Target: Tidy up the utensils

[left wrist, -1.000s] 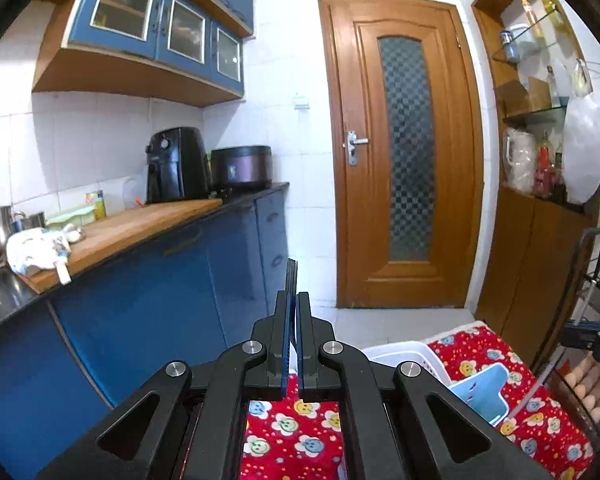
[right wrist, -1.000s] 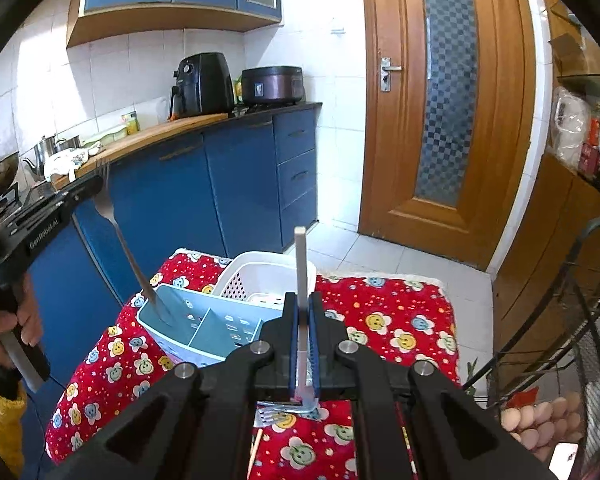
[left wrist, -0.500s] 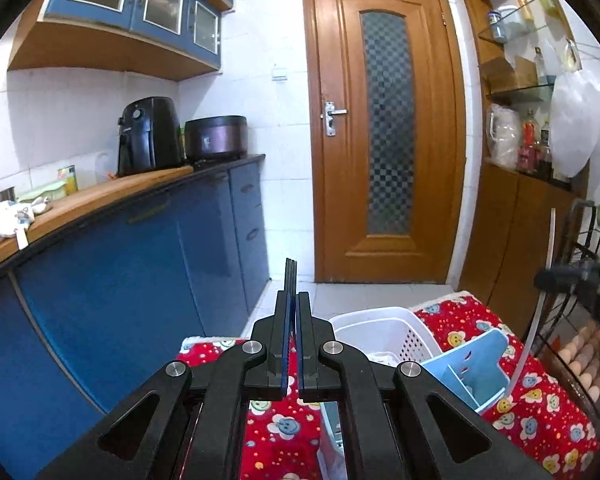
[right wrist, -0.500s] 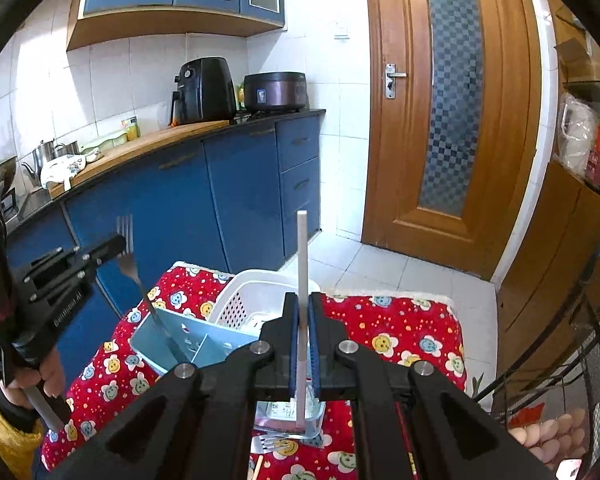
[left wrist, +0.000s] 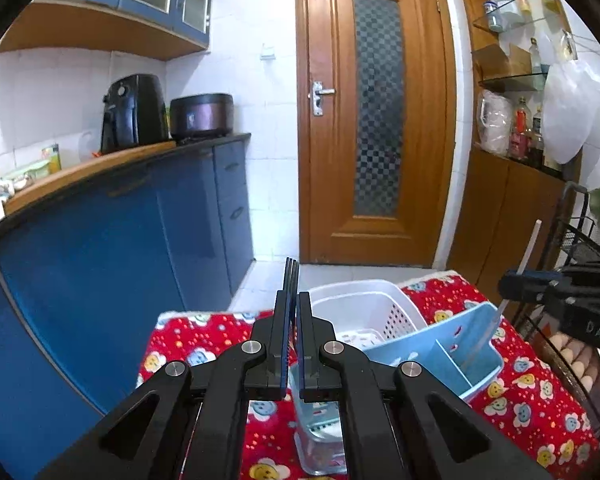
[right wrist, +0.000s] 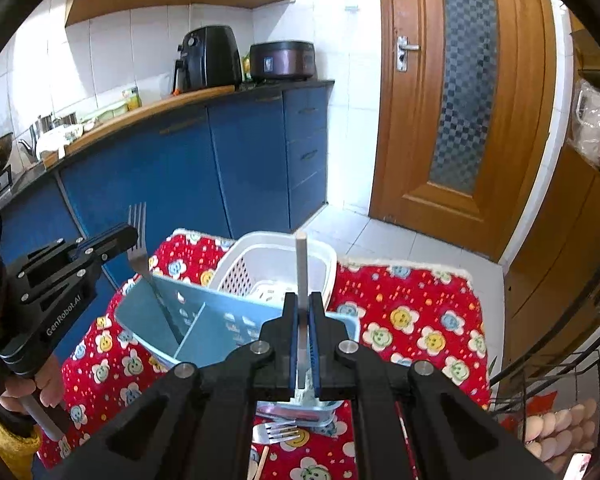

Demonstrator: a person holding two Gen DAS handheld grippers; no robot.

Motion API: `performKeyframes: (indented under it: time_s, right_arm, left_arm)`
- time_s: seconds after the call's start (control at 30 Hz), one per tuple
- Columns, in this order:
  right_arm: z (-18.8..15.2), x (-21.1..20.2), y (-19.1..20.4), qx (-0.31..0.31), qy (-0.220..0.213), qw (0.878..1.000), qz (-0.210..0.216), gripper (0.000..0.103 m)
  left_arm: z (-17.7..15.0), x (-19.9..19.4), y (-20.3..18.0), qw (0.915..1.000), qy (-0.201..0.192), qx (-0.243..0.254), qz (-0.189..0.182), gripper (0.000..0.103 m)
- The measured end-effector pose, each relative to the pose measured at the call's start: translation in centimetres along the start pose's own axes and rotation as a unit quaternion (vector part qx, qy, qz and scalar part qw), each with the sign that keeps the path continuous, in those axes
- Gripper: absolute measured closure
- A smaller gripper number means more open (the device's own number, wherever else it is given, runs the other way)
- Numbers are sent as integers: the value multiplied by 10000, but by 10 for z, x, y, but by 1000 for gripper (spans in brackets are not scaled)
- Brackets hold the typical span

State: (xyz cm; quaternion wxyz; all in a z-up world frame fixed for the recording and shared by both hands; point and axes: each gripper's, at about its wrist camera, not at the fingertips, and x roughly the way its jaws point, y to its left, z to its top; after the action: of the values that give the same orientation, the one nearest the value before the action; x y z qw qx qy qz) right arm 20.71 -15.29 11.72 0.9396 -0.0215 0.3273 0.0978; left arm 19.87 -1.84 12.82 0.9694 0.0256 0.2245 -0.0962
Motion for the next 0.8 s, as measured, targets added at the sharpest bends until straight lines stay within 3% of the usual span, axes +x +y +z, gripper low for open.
performKeyframes:
  time_s: [0.27,0.47,0.6,0.8]
  right_arm:
    - [-12,15,0,110,226,9994,240,96]
    - [-12,6,1,160,49,9992,353,74]
    - [-9,-6,1,178,-122,9990,387,72]
    - [-7,-27,-2,243,-384,9983,378,69]
  left_arm:
    - [-4,-1,3,9991,103,-188,-356,96]
    - [-3,-8,6,9977,153,-396,-523,88]
    - [0,-13,7,9975,181,-406,-542,84]
    - [6,-29,3,9981,29,-317,-523,57]
